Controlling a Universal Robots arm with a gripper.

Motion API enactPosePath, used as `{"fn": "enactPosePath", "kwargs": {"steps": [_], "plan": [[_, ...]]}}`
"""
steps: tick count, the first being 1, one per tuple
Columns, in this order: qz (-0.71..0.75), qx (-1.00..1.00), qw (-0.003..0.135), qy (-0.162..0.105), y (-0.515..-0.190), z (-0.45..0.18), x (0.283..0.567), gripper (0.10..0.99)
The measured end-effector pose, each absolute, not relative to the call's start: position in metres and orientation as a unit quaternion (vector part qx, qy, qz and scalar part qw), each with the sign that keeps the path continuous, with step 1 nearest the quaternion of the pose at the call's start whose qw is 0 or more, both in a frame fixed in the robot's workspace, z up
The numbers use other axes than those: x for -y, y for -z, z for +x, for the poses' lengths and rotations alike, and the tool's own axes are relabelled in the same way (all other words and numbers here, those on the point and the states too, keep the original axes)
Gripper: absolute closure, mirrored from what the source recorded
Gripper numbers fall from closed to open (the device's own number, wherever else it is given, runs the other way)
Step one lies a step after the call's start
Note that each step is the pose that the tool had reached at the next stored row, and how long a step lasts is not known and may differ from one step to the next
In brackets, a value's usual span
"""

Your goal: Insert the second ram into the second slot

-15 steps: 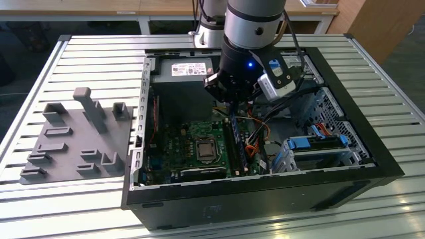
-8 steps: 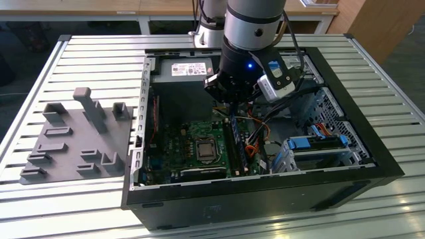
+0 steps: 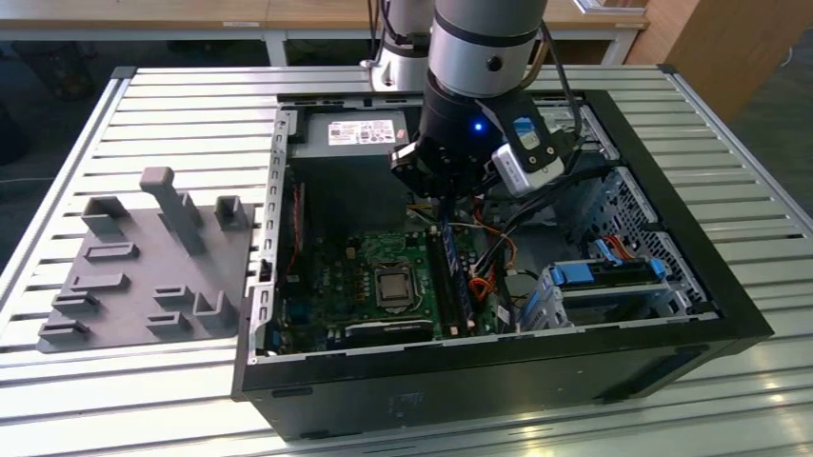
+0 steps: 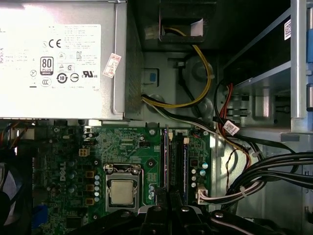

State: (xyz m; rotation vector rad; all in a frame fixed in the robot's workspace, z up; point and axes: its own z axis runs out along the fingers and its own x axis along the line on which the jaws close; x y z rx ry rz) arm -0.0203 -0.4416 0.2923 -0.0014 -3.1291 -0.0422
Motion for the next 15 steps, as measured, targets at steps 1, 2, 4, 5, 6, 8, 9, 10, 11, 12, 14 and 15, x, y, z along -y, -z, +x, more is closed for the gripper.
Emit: {"fn": "enactPosePath", "kwargs": {"steps": [1,2,4,5,6,8,9,10,11,12,14,15], "plan": [[0.000,1.000,0.006,0.014,-0.2923,-0.0203,0.4419,0.953],[0.000,1.000,0.006,0.014,-0.2924,-0.0202,0.4422,0.953],[0.000,1.000,0.006,0.014,-0.2923,-0.0202,0.4425,0.953],[-0.001,1.000,0.006,0.014,-0.2923,-0.0202,0.4426,0.953],[-0.002,1.000,0.006,0.014,-0.2923,-0.0202,0.4430,0.953],[-0.003,1.000,0.006,0.014,-0.2923,-0.0202,0.4438,0.953],[-0.003,1.000,0.006,0.014,-0.2923,-0.0202,0.4442,0.953],[-0.003,1.000,0.006,0.014,-0.2922,-0.0202,0.4444,0.953],[-0.003,1.000,0.006,0.014,-0.2922,-0.0202,0.4445,0.953],[-0.003,1.000,0.006,0.014,-0.2922,-0.0202,0.4445,0.953],[-0.003,1.000,0.006,0.014,-0.2921,-0.0201,0.4446,0.953],[-0.003,1.000,0.006,0.014,-0.2920,-0.0201,0.4446,0.953]]}}
